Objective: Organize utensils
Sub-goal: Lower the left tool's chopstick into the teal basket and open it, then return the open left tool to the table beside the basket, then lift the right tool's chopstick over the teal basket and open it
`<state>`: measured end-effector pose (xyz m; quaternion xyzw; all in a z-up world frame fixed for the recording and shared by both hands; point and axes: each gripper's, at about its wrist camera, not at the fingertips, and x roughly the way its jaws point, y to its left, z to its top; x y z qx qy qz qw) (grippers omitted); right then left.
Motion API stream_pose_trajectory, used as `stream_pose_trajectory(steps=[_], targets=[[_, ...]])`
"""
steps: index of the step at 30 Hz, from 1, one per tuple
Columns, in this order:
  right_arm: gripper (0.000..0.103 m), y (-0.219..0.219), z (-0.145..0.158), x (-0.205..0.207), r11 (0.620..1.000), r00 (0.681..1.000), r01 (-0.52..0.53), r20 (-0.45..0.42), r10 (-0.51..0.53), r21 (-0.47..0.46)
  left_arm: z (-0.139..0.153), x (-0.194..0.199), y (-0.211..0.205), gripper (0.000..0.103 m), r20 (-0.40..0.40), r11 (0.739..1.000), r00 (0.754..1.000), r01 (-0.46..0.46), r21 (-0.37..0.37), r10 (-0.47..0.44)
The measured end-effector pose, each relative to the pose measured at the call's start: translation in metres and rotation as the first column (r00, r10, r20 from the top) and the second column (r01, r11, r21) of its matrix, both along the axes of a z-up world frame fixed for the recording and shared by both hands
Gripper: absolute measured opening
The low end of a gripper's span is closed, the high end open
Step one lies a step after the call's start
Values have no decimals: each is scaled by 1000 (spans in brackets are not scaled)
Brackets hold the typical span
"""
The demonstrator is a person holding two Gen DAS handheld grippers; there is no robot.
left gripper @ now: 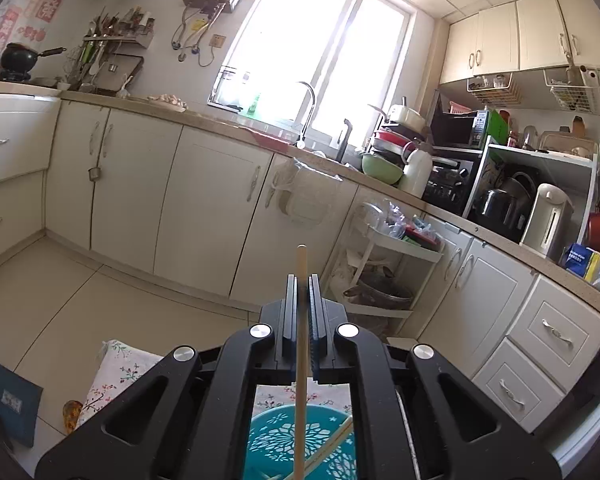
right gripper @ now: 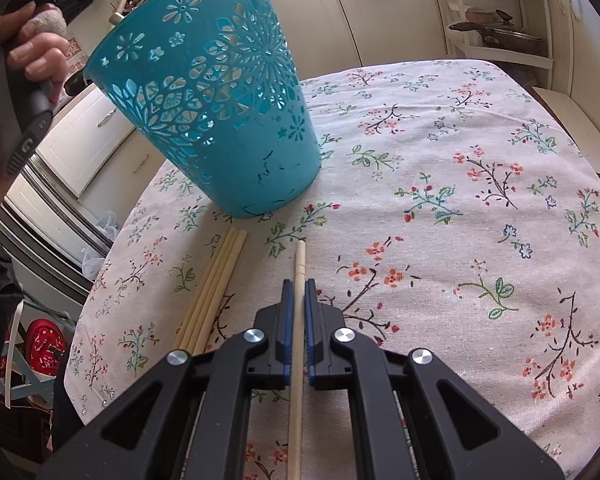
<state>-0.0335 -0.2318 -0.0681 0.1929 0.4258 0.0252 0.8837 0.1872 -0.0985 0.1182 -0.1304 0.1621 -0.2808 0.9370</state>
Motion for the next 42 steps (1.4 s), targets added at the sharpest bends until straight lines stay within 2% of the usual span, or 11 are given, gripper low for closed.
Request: stream_pose_trajectory(steps=[13,16,20,25,28,30,32,33,35,38,42], targets=[[6,0,0,-1,1000,1000,-1,3,1,7,-16,-14,3,6,-43,995,998,43,88,-40],[13,1,1,-2,1000,1000,-19,12,19,17,-16,-27,23,17,-48,995,999,24,94,-20],[36,10,5,-3,999,999,-45,22,46,-30,-18,-52,65,41,-36,996,998,-49,69,52],[36,9,4,0,999,1000,-20,11,20,-34,-56,-77,122,50,-112,986,982,-145,84,154],[25,19,5,1,990,1000,-20,-15,18,-142,-98,-77,132,52,-221,978,961,-136,156,169],[18,36,6,3,955,998,-57,-37,48,-290,-123,-75,130,52,-285,974,943,-115,196,169],[13,44,5,3,936,996,-83,-45,72,-343,-146,-72,124,52,-337,970,927,-87,226,162],[7,43,5,3,940,996,-84,-46,73,-331,-155,-71,120,52,-358,968,921,-71,239,156],[6,35,5,2,958,997,-65,-48,53,-279,-171,-70,110,54,-388,965,912,-33,259,136],[6,7,7,-10,997,1000,-1,-19,0,-82,-189,-73,100,60,-421,958,900,8,286,118],[6,-19,32,-32,995,996,21,88,-29,94,-199,-74,98,61,-468,962,875,13,271,120]])
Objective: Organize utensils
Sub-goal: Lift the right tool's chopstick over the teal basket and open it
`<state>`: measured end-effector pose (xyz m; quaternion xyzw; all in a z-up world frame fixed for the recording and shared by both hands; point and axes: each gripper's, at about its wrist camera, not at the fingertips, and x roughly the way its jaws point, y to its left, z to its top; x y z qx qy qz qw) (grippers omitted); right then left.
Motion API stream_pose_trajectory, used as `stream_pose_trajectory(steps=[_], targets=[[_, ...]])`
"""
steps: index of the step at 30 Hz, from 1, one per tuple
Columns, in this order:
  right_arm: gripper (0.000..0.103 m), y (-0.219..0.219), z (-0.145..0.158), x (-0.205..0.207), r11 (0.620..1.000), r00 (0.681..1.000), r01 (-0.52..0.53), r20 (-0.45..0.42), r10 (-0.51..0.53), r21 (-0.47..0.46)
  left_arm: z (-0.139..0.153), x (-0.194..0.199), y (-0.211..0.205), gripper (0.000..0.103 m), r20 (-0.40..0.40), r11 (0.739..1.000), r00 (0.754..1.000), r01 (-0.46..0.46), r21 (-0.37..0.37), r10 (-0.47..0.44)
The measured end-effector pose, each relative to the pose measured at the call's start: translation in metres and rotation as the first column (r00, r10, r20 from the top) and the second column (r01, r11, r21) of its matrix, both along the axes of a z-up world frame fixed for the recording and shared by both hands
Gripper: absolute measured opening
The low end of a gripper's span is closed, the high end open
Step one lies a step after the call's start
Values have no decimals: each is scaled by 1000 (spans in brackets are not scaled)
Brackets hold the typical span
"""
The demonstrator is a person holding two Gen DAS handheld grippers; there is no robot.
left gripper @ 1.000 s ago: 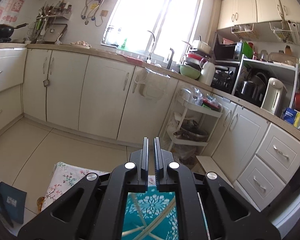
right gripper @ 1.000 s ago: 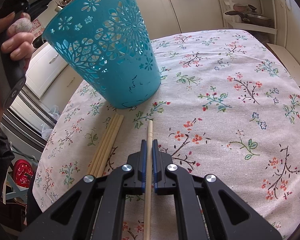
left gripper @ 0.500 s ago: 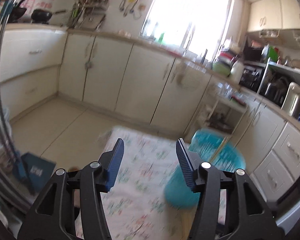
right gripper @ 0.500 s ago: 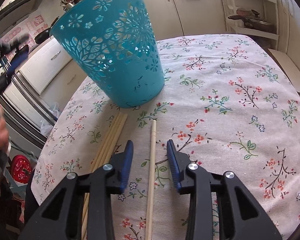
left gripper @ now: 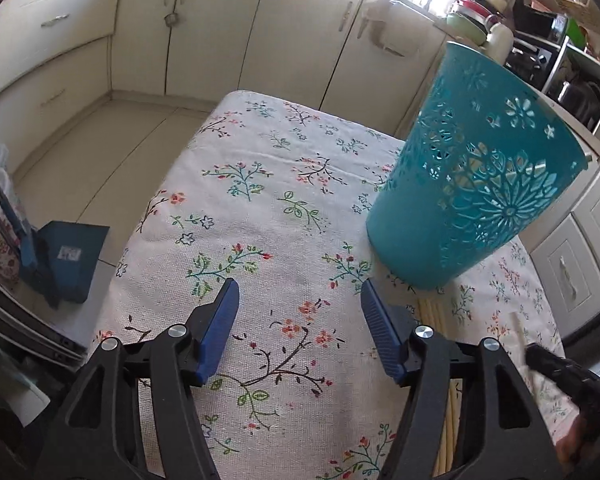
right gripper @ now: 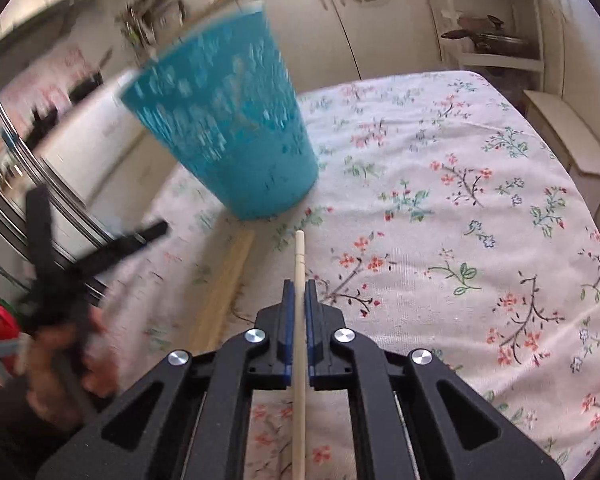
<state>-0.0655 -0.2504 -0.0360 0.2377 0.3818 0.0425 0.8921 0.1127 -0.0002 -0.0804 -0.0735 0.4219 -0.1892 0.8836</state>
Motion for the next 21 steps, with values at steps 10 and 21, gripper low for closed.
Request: stream_pose_trajectory(steps=[10,21], targets=[[6,-10,120,15,983,929,-44,370,-26,178,-3,3,-7,63,-25,1000,1000,9,18,-9],[6,10,173,138,989,853,117,502,-146,88,2,1,4,63,-1,999,1000,-12,-37,12]])
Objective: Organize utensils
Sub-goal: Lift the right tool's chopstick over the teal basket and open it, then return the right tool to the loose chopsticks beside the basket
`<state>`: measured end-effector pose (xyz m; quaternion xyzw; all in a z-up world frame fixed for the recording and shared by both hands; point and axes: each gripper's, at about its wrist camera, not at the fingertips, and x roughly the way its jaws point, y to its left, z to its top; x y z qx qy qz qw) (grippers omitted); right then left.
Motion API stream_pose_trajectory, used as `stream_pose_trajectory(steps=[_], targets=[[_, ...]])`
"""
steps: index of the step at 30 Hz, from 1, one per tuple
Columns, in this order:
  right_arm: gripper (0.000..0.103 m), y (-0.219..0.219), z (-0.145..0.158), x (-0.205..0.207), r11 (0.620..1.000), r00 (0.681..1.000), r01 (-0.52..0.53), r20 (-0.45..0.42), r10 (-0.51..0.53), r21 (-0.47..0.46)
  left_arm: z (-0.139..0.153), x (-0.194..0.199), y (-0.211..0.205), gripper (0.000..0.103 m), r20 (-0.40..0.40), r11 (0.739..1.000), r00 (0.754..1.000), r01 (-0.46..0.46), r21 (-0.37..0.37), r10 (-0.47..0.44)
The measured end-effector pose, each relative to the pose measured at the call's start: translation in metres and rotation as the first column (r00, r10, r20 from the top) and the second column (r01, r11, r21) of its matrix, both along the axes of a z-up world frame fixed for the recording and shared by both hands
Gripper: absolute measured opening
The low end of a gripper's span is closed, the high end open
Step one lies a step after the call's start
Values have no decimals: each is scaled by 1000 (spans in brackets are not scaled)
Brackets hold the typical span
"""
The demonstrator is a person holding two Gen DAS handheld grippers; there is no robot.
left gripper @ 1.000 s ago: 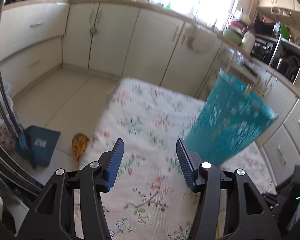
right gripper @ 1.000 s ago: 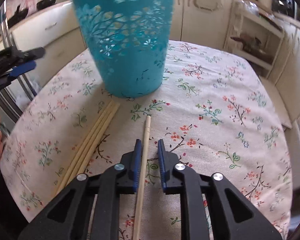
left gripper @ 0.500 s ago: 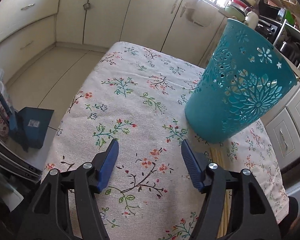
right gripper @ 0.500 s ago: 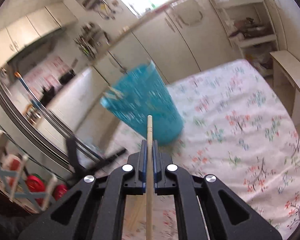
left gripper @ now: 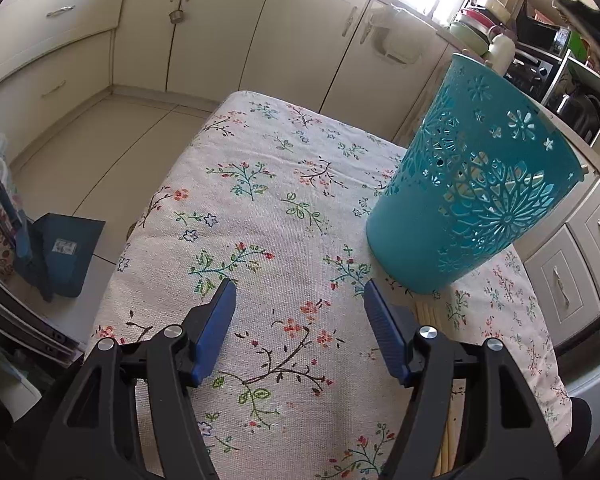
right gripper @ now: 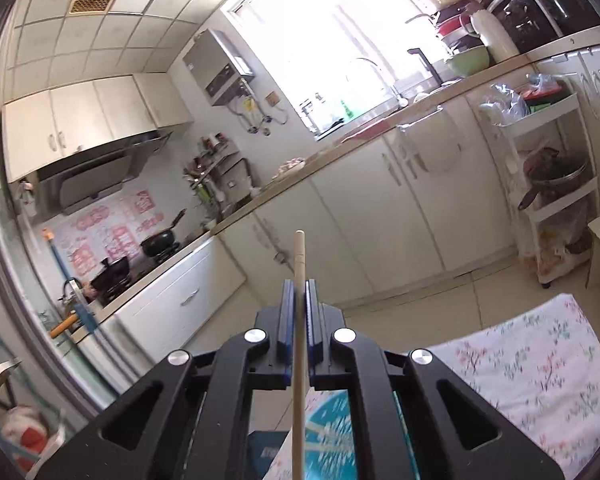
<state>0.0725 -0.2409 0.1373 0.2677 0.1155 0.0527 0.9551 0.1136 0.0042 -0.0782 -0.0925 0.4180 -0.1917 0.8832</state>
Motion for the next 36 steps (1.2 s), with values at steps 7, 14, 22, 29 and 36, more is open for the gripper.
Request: stream_pose_trajectory(steps=[7,14,22,29,36], targets=[[6,3,-30,21,999,996,23,-81,-26,-42,0,1,2,63,1,1000,1000,3,-30,-3],[7,8,-42,16,998,992,2,-124,-11,-70,0,2,3,63,2,999,1000,4,-34,-4],[7,18,-29,-29,987,994,-44,-105,28,-154,-1,2,6,63,-1,999,1000,-7,-38,7],[7,26,-64,-117,980,982,-32,-187,-6,-196,-1,2,8,63,2,999,1000,-12,-45,12],[7,58,-186,-99,978,838,-157,-543,59,-136,-2,2,8,63,-3,999,1000,-14,-39,14]])
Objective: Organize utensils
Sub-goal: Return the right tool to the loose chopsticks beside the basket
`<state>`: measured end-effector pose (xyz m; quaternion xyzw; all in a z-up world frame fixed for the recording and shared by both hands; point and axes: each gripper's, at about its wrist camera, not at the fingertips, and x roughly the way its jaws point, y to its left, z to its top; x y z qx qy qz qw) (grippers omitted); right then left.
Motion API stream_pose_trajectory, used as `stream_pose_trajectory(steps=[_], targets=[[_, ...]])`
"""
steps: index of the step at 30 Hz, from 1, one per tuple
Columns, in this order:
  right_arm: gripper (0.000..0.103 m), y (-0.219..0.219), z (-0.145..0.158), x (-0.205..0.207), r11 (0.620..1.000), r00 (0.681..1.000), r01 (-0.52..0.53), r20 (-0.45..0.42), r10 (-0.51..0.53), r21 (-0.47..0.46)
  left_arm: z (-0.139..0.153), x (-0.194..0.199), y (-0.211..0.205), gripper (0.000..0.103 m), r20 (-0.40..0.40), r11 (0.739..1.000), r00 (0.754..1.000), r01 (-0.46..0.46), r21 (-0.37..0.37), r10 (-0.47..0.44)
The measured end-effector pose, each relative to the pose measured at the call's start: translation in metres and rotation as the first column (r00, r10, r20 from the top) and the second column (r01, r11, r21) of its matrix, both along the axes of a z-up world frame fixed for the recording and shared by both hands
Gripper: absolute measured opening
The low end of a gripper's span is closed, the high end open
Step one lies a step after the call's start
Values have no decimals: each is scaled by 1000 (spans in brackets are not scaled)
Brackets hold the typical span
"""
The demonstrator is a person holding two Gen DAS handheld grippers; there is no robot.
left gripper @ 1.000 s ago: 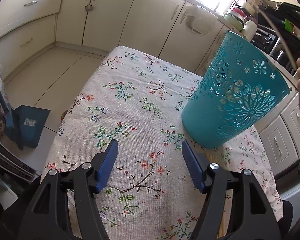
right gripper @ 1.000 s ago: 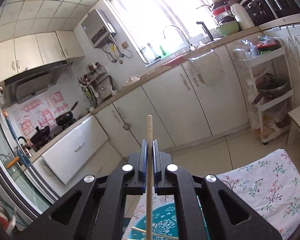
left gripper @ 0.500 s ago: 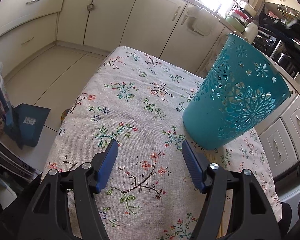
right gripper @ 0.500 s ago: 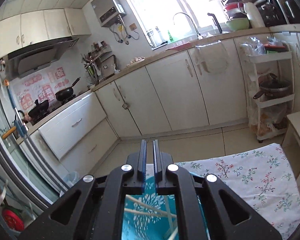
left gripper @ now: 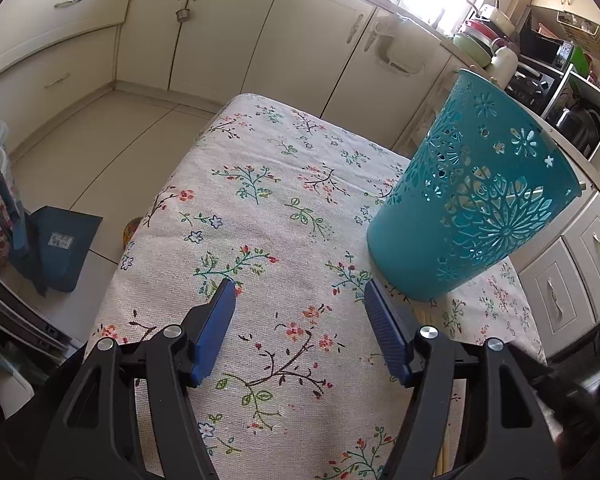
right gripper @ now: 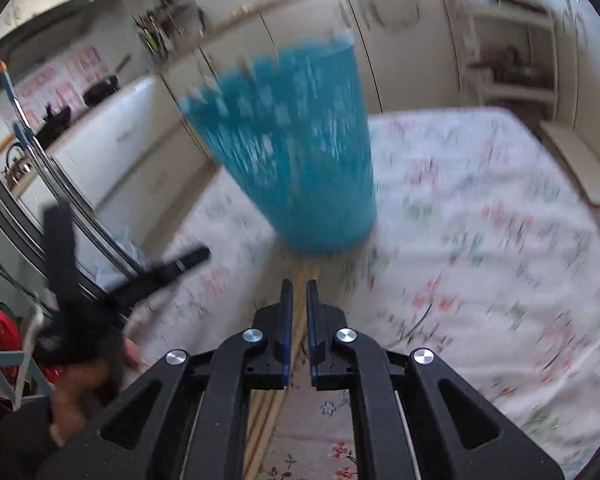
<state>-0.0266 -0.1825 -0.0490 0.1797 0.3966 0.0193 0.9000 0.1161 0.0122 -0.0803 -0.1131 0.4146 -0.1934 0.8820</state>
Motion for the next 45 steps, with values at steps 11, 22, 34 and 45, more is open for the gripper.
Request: stream_pose_trajectory(steps=[11,22,34,45], targets=[[7,19,-24,20,996,997,-32,-77,26,-88,0,0,2,64,-1,1000,1000,0,-9,0],[7,-33,-26,-7,999,998,18,-62,-20,-35,6,-23,-48,64,13,963,967,253,94,-256],[7,-43,-27,-10,998,998,44,-51,-41,45,-5,-34,-88,64,-30,922,958,282,266,-285],[10,-45,-27,-12,997,998,49,-52,-46,56,-6,-36,-88,64,-19,921,970,236,311,-243]])
